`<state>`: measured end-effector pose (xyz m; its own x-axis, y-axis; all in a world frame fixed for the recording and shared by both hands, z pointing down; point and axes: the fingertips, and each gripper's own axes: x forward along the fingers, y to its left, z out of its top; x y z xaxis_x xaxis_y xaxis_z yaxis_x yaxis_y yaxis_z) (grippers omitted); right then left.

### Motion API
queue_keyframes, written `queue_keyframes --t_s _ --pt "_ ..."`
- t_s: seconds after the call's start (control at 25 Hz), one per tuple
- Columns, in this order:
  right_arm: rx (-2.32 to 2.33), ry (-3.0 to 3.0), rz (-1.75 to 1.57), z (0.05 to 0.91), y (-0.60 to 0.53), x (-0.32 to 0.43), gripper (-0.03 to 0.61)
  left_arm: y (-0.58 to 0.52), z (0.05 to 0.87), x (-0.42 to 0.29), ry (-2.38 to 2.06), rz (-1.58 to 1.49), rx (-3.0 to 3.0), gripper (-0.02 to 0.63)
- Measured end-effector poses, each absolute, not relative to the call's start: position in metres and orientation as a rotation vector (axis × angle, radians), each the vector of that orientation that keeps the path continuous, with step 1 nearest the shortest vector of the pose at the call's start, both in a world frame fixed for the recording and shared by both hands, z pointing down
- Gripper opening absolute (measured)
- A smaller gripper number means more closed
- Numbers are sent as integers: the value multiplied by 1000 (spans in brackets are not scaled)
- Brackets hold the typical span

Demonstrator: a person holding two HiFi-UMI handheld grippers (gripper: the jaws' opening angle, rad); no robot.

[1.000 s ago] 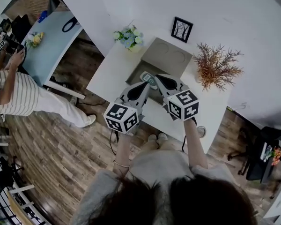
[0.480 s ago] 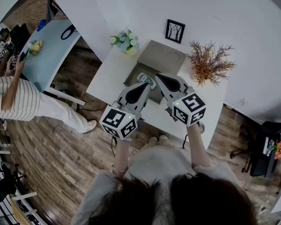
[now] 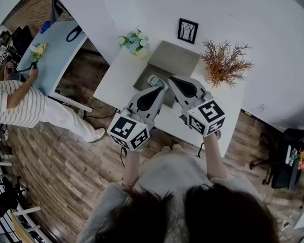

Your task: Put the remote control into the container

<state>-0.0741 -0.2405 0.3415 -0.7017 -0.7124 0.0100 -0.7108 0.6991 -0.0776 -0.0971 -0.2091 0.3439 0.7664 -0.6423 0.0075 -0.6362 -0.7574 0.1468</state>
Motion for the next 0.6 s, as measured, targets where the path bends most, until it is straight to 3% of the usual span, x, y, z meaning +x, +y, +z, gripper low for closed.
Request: queue_keyframes --t_s 0.6 --pt "-1222 2855 -75 336 -231 -64 -2 -196 333 -94 -1037 -65 2859 3"
